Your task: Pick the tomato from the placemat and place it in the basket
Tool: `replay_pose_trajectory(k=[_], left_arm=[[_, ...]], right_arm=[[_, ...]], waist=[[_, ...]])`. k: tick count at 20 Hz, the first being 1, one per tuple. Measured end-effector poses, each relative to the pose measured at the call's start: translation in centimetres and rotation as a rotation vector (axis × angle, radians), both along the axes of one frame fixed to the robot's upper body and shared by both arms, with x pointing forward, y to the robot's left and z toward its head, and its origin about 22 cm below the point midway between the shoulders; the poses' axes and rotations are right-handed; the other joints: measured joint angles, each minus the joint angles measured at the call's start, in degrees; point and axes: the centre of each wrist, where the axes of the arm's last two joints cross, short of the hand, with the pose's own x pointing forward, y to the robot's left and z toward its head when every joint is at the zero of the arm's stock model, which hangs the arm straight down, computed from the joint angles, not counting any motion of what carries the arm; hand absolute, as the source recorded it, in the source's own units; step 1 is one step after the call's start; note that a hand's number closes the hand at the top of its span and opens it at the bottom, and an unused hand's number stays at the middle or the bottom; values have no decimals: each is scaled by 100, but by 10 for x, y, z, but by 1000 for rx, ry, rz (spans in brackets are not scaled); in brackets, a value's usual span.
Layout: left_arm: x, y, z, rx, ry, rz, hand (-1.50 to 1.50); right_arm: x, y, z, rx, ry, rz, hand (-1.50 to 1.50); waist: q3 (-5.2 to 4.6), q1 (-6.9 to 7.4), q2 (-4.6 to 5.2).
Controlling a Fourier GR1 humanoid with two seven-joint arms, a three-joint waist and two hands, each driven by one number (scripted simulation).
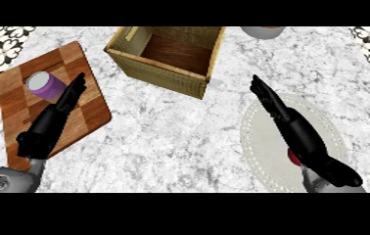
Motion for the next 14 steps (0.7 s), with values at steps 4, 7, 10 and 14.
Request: replay_pose_trajectory(k=[4, 7, 10, 14], left_arm=[[1, 7, -5, -46, 44, 97, 0], [5, 14, -6, -112, 93, 181, 0], [11, 13, -7, -166, 153, 215, 0], [13, 14, -4, -199, 197, 230, 0]], right_arm=[[16, -51, 14, 100, -57, -93, 150], [22, -95, 35, 94, -148, -160, 150], [22, -104, 30, -92, -235, -120, -150], [14, -64, 1, -168, -317, -174, -150]], waist=[[9, -128, -67], [15, -195, -73], [14, -159, -72], [9, -137, -108]])
